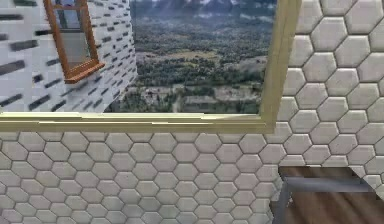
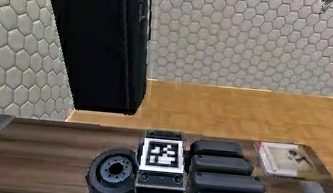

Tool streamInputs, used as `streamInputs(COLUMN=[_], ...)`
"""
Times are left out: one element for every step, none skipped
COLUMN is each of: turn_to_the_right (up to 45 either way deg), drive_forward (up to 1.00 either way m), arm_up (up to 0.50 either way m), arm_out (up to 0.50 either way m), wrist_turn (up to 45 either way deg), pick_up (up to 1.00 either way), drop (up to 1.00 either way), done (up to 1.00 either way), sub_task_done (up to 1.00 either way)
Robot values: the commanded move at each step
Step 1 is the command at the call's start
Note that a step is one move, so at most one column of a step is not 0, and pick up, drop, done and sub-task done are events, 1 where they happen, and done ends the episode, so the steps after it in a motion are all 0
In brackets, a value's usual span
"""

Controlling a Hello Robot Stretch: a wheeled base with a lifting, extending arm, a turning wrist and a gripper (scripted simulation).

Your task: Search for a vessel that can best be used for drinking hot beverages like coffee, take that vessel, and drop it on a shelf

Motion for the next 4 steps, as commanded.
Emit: streamInputs(turn_to_the_right=[45.0,45.0,45.0,39.0], drive_forward=[0.00,0.00,0.00,0.00], arm_up=[0.00,0.00,0.00,0.00], arm_out=[0.00,0.00,0.00,0.00], wrist_turn=[0.0,0.0,0.0,0.0], pick_up=[0.00,0.00,0.00,0.00], drop=[0.00,0.00,0.00,0.00], done=[0.00,0.00,0.00,0.00], sub_task_done=[0.00,0.00,0.00,0.00])
